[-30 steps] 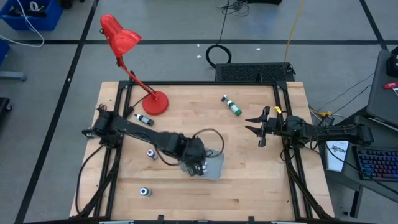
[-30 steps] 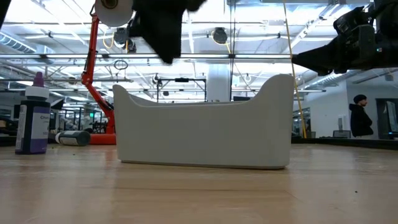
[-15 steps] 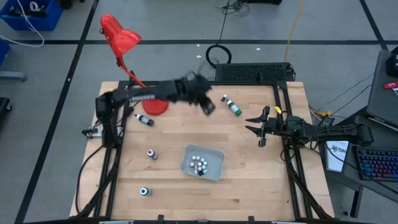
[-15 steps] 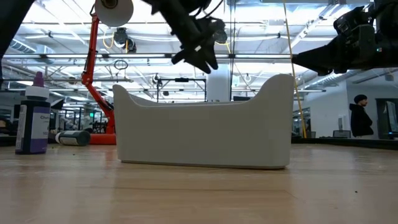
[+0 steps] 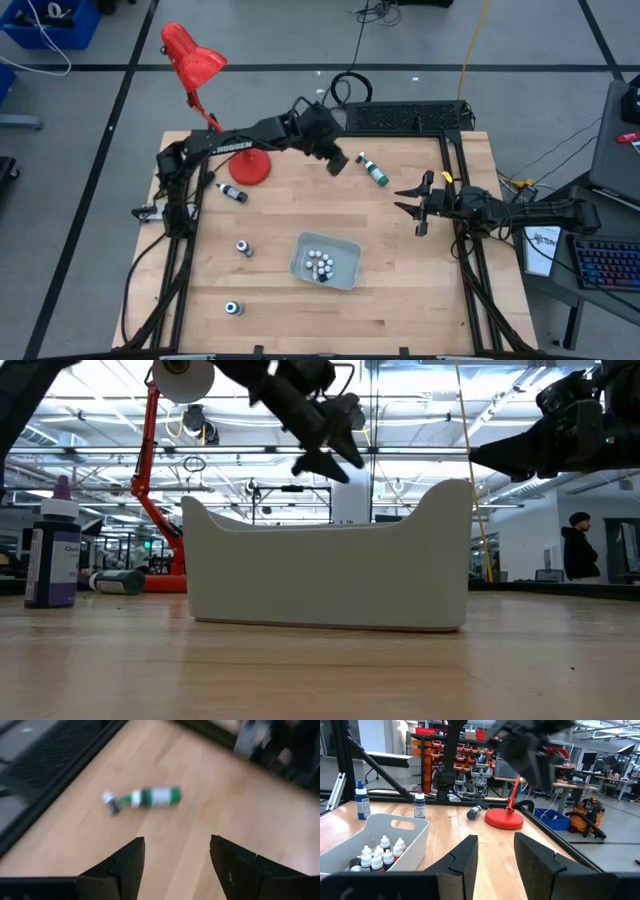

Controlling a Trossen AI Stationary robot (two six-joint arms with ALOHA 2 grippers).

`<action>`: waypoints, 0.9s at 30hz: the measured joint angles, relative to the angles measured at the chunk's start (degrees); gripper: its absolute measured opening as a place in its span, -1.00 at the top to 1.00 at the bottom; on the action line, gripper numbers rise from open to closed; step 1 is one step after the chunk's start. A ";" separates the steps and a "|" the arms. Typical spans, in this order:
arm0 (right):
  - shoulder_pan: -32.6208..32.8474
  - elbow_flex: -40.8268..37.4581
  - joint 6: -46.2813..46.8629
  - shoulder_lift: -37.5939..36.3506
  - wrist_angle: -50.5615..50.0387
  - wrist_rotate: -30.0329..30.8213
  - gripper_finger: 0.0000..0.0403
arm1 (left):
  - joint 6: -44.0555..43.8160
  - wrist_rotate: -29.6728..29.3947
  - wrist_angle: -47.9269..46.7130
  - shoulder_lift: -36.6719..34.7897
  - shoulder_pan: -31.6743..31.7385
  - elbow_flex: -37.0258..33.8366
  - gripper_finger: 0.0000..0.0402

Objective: Pick & Place food coloring
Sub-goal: Put the small purple food coloring bottle into the gray bin

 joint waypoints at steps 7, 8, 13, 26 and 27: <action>0.00 0.00 -4.83 0.02 0.02 -0.02 0.42 | 2.71 -22.56 1.13 -12.83 -9.53 -10.77 -0.07; 0.01 0.00 -4.96 0.02 0.03 -0.02 0.42 | 2.93 -23.74 3.53 -16.01 -10.97 -14.62 -0.07; 0.01 0.00 -4.57 0.02 0.06 -0.02 0.42 | 2.29 -25.48 23.04 -32.07 -15.68 -40.11 -0.10; 0.10 0.00 21.06 0.26 15.59 -1.70 0.42 | -5.06 -28.45 53.00 -58.92 -22.91 -80.34 -0.09; 0.10 0.00 22.42 0.31 15.33 -1.68 0.42 | -5.04 -29.26 54.07 -60.10 -23.58 -81.62 -0.09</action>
